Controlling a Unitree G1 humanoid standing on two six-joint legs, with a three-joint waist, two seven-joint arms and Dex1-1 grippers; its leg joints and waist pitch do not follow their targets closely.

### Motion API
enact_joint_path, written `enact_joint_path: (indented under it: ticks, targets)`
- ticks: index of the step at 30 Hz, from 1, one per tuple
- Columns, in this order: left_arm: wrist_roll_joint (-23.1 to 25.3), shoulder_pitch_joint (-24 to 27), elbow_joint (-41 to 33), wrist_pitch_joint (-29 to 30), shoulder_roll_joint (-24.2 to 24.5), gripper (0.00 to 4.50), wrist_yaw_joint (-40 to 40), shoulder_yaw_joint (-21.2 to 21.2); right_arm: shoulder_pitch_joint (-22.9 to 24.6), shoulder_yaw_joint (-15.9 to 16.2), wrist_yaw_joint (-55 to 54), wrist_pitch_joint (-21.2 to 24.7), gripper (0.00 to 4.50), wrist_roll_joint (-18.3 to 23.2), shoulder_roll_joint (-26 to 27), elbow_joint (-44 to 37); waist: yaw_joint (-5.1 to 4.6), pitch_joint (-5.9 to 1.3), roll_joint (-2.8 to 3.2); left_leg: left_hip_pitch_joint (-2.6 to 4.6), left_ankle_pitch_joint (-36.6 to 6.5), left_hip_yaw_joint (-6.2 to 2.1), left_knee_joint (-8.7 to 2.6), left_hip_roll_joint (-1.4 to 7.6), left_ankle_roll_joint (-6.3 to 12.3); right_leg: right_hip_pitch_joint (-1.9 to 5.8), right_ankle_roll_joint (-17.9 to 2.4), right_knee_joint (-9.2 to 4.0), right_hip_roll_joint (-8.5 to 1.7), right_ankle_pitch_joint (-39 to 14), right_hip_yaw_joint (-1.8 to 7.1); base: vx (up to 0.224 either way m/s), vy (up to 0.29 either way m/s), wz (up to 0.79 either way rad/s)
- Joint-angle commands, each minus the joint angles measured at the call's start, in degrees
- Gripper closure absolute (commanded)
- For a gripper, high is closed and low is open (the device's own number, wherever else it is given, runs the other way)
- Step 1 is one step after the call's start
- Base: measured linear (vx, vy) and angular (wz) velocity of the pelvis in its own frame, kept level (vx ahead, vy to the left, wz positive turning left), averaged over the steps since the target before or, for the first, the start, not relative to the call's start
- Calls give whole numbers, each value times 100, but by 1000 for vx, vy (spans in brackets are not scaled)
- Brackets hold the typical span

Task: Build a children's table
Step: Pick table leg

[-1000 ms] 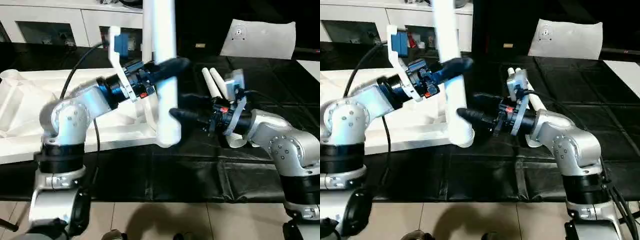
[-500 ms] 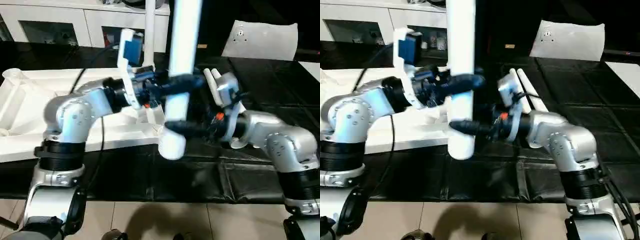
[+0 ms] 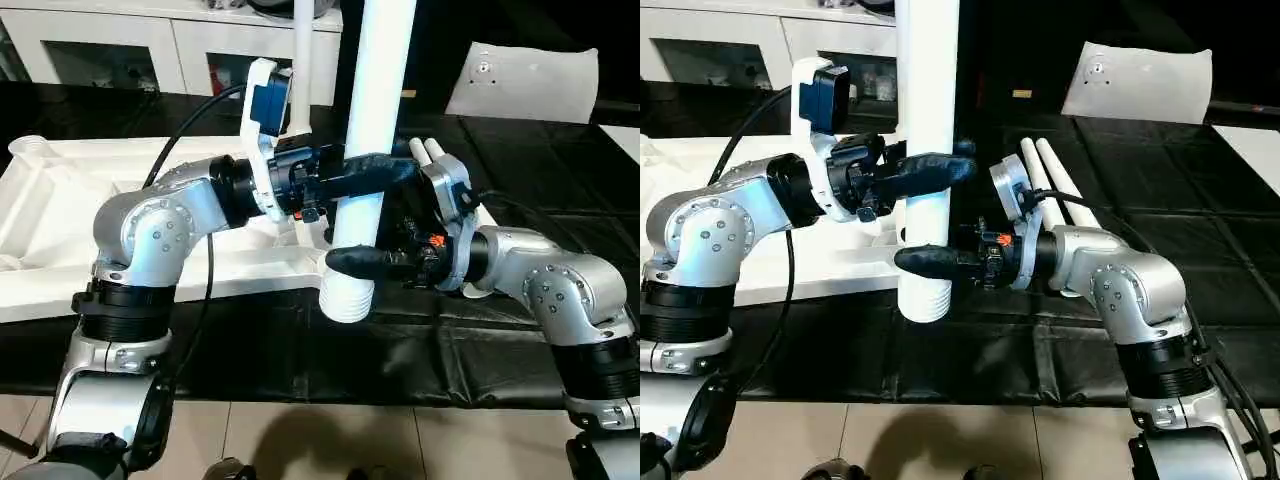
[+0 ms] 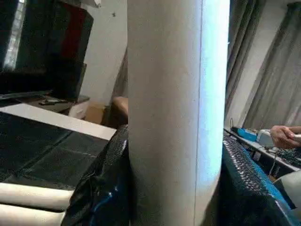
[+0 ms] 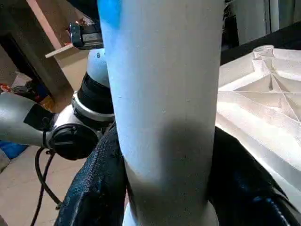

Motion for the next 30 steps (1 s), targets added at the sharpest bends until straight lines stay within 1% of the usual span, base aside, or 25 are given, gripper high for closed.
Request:
enact_joint_path:
  ticks: [1, 2, 3, 6, 8, 11, 14, 15, 16, 17, 18, 19, 20, 22, 25, 26, 29, 30]
  targets:
    - [-38, -80, -113, -58, -87, 265, 218, 67, -28, 6, -92, -4, 257, -86, 15, 3, 9, -462, -36, 125, -745, -32, -337, 78, 27, 295, -1023, -386, -296, -1389, 139, 0, 0, 0]
    - [-44, -77, -115, -55, -94, 209, 237, 77, -27, 2, -100, -10, 258, -88, 18, 4, 9, -465, -40, 127, -750, -30, -335, 79, 24, 296, -1026, -381, -293, -1378, 139, 0, 0, 0]
    - [-68, -65, -123, -42, -119, 195, 309, 116, -23, -12, -131, -31, 258, -95, 31, 7, 12, -466, -44, 123, -746, -32, -335, 79, 25, 300, -1033, -379, -295, -1365, 138, 0, 0, 0]
    - [-120, -5, -189, -49, -210, 193, 596, 262, -10, -93, -289, -129, 259, -139, 92, 13, 7, -463, -49, 116, -760, -36, -335, 77, 0, 306, -1044, -386, -297, -1383, 134, 0, 0, 0]
    - [-20, 56, -247, -99, -295, 162, 958, 362, -20, -154, -406, -203, 259, -175, 143, 39, 8, -465, -50, 125, -781, -38, -335, 80, -1, 301, -1013, -391, -294, -1432, 135, 0, 0, 0]
    - [76, 101, -278, -183, -400, 153, 1290, 458, -33, -168, -517, -290, 259, -251, 168, 73, 4, -459, -56, 121, -803, -37, -334, 78, -7, 298, -952, -406, -293, -1523, 133, 0, 0, 0]
    - [136, 154, -321, -283, -570, 153, 1768, 628, -64, -188, -678, -428, 259, -376, 225, 155, -1, -466, -68, 116, -746, -39, -333, 80, 1, 299, -940, -401, -287, -1452, 131, 0, 0, 0]
    - [188, 177, -355, -315, -616, 177, 1934, 656, -82, -193, -749, -498, 259, -441, 248, 189, 0, -470, -71, 117, -740, -38, -329, 79, 6, 301, -945, -396, -288, -1429, 132, 0, 0, 0]
    - [228, 197, -389, -340, -669, 185, 2096, 684, -99, -193, -810, -550, 259, -493, 264, 218, -3, -468, -75, 112, -739, -40, -330, 89, 7, 301, -951, -393, -293, -1414, 132, 0, 0, 0]
    - [228, 197, -389, -340, -669, 185, 2096, 684, -99, -193, -810, -550, 259, -493, 264, 218, -1, -469, -74, 119, -738, -36, -326, 82, 18, 297, -952, -400, -290, -1415, 132, 0, 0, 0]
    - [277, 226, -454, -321, -766, 187, 2403, 736, -122, -169, -891, -637, 259, -610, 284, 246, 1, -469, -62, 115, -735, -36, -325, 78, 32, 300, -940, -397, -287, -1426, 133, 0, 0, 0]
    - [297, 237, -484, -310, -835, 187, 2592, 779, -127, -153, -925, -672, 259, -669, 295, 252, -8, -464, -69, 109, -735, -35, -324, 80, 18, 298, -939, -401, -282, -1410, 132, 0, 0, 0]
    - [344, 255, -520, -350, -912, 197, 2770, 813, -132, -147, -951, -695, 259, -700, 314, 259, -11, -465, -72, 107, -739, -37, -326, 82, 23, 305, -932, -403, -281, -1406, 131, 0, 0, 0]
    - [448, 322, -607, -464, -1005, 218, 3030, 790, -142, -137, -1014, -754, 259, -729, 341, 288, -11, -465, -88, 105, -754, -38, -324, 83, 42, 308, -909, -411, -284, -1446, 131, 0, 0, 0]
    - [575, 456, -736, -551, -1059, 221, 3149, 675, -159, -126, -1056, -809, 259, -748, 362, 328, -16, -468, -93, 102, -771, -43, -325, 85, 69, 298, -822, -424, -283, -1576, 127, 0, 0, 0]
    - [638, 534, -826, -568, -1093, 221, 3223, 589, -167, -127, -1061, -829, 260, -767, 378, 344, -15, -465, -90, 106, -771, -39, -322, 82, 70, 289, -813, -427, -277, -1578, 127, 0, 0, 0]
    - [668, 570, -867, -565, -1119, 221, 3296, 532, -182, -122, -1077, -871, 260, -792, 394, 374, -21, -466, -91, 108, -787, -43, -324, 88, 76, 285, -812, -425, -279, -1558, 126, 0, 0, 0]
    - [662, 569, -872, -550, -1164, 221, 3362, 539, -194, -122, -1109, -911, 260, -844, 407, 399, -30, -462, -105, 104, -800, -42, -327, 88, 71, 280, -808, -428, -275, -1571, 125, 0, 0, 0]
